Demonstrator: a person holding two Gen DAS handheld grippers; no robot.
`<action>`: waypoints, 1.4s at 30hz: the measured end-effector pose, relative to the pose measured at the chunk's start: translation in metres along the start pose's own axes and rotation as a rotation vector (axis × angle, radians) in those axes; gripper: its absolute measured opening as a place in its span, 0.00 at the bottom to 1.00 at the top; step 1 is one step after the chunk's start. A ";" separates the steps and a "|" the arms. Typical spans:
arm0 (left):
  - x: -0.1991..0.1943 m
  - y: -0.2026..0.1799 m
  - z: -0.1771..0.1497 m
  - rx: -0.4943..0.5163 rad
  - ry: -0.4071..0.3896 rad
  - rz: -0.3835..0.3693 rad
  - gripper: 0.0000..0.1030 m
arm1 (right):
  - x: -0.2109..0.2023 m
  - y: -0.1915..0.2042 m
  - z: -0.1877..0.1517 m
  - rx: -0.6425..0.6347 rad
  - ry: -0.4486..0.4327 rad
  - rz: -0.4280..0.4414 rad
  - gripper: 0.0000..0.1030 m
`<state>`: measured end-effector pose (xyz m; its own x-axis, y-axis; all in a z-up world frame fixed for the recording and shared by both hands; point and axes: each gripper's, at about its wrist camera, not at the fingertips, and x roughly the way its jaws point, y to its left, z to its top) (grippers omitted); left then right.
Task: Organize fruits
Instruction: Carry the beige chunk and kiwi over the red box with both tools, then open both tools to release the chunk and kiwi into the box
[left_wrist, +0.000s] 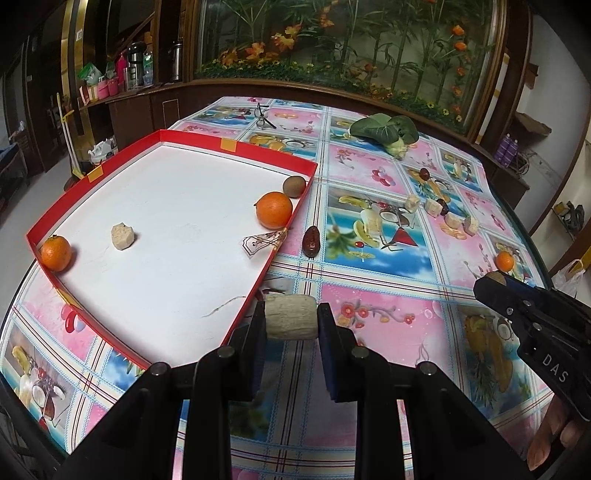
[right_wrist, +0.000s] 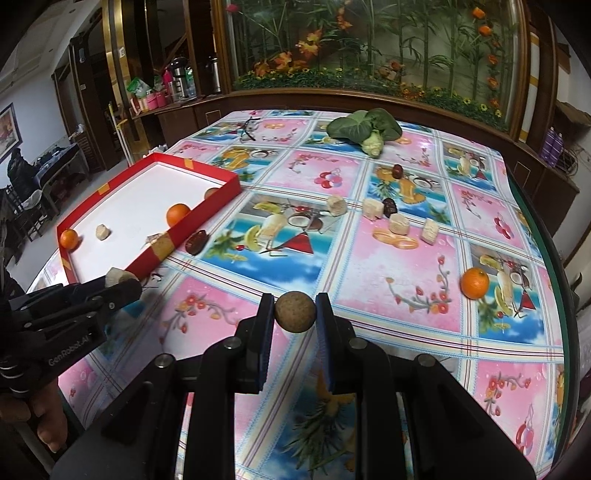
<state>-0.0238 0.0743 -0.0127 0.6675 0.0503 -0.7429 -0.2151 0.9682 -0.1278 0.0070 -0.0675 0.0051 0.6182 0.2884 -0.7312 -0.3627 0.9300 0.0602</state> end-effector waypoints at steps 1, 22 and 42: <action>0.000 0.001 0.000 -0.001 0.000 0.001 0.24 | 0.000 0.002 0.000 -0.002 0.000 0.002 0.23; -0.007 0.080 0.047 -0.143 -0.086 0.163 0.24 | 0.016 0.056 0.043 -0.069 -0.058 0.146 0.23; 0.048 0.160 0.090 -0.276 -0.014 0.358 0.25 | 0.109 0.143 0.096 -0.173 0.016 0.272 0.24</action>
<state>0.0378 0.2540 -0.0102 0.5256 0.3750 -0.7637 -0.6146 0.7880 -0.0361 0.0895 0.1194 -0.0009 0.4715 0.5164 -0.7149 -0.6275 0.7660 0.1395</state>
